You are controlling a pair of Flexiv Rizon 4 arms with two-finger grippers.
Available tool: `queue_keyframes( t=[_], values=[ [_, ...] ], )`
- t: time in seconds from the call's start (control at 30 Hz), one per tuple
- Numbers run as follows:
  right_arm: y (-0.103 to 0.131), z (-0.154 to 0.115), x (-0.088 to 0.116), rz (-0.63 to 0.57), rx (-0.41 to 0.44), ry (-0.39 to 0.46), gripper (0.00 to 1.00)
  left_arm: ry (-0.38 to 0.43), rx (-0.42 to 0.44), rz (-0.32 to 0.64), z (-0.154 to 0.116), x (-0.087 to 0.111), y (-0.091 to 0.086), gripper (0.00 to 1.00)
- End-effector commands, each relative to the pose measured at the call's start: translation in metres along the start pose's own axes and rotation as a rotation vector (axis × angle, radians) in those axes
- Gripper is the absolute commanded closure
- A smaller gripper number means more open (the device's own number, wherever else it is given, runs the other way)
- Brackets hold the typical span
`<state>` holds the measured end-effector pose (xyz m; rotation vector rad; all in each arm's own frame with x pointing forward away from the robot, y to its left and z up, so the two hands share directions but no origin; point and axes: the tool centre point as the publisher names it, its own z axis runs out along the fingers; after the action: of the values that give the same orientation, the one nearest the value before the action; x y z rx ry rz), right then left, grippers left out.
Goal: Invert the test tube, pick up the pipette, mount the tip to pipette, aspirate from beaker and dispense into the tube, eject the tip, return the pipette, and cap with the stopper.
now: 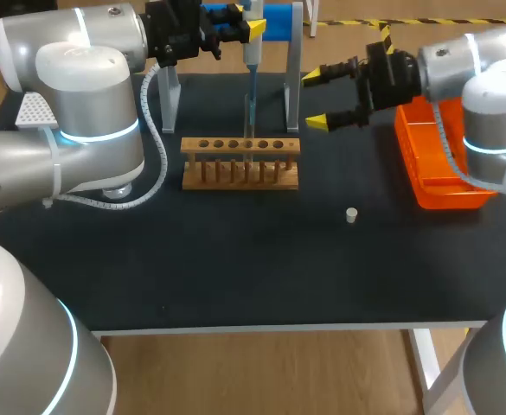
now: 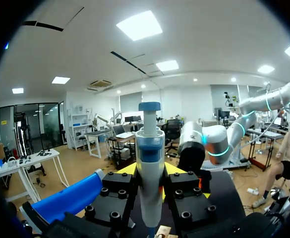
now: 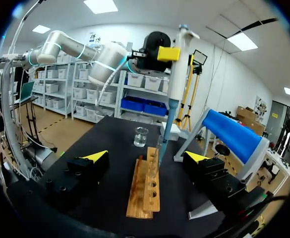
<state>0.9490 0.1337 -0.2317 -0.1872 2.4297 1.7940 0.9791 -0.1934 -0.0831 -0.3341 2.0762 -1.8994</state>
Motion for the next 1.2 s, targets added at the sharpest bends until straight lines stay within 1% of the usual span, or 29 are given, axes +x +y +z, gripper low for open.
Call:
queue_keyframes(
  t=[0.03, 0.2, 0.47, 0.87, 1.2],
  values=[
    [-0.01, 0.019, -0.018, 0.03, 0.007, 0.04, 0.0, -0.005, 0.0, 0.0, 0.001, 0.001, 0.0, 1.0],
    [-0.014, 0.033, -0.024, 0.054, 0.001, 0.059, 0.0, -0.005, 0.0, 0.0, 0.001, 0.001, 0.0, 1.0],
    [-0.017, 0.059, -0.028, 0.076, 0.018, 0.085, 0.0, -0.005, 0.0, 0.0, 0.001, 0.001, 0.0, 1.0],
    [-0.025, 0.089, -0.021, 0.135, 0.025, 0.083, 0.0, -0.005, 0.0, 0.0, 0.001, 0.001, 0.0, 1.0],
    [-0.032, 0.109, -0.02, 0.14, 0.08, 0.075, 0.0, -0.005, 0.0, 0.0, 0.001, 0.001, 0.0, 1.0]
  ],
)
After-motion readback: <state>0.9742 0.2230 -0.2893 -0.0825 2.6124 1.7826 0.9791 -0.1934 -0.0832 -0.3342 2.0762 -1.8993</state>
